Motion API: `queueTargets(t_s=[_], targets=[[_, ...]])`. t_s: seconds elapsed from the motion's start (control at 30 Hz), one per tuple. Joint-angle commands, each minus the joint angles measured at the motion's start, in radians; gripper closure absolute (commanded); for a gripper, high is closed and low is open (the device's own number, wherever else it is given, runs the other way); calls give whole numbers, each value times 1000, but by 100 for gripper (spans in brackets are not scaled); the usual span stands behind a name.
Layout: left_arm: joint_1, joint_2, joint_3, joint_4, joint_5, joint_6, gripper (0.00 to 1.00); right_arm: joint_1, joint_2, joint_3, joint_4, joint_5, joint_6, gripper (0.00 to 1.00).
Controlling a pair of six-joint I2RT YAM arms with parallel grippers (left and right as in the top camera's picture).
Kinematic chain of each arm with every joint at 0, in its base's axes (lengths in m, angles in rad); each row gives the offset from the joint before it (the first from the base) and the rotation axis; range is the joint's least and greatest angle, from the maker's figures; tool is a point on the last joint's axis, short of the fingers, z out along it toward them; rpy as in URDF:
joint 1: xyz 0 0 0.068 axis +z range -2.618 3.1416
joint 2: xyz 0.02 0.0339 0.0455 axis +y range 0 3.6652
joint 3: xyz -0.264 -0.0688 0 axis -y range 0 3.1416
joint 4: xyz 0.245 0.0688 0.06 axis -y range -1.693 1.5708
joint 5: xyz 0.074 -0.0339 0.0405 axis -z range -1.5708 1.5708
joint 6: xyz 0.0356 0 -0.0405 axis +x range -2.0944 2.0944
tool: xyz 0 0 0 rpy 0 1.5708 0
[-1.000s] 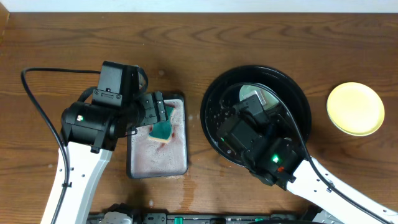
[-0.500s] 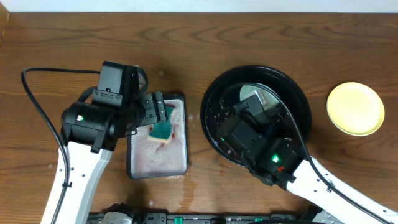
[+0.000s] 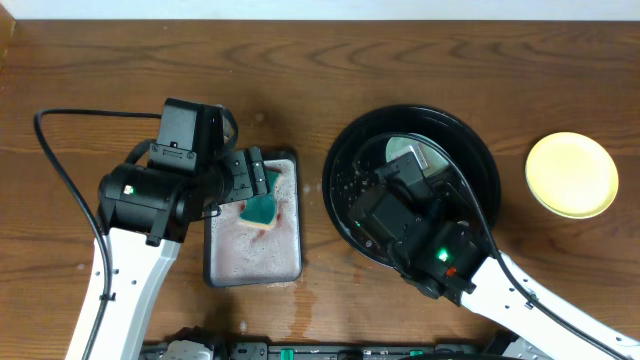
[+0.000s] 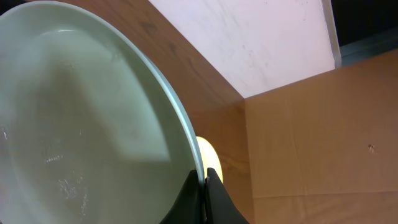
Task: Clean dirty plates on tray and stack at the side
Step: 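Lift the pale green plate by its rim with the right gripper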
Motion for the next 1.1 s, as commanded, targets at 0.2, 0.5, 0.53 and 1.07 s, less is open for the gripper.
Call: queueTargets(t_s=[0.2,0.5,0.53,1.07], targets=[[5,0,4,-1,10,7,14,7,-12,15,0,40,-8,99],[5,0,4,-1,10,6,14,7,-12,15,0,40,-8,99],[5,0,4,-1,10,7,14,7,-12,15,0,40,-8,99],[5,0,4,-1,10,6,14,-121,-6,13,45,-124,72,99]])
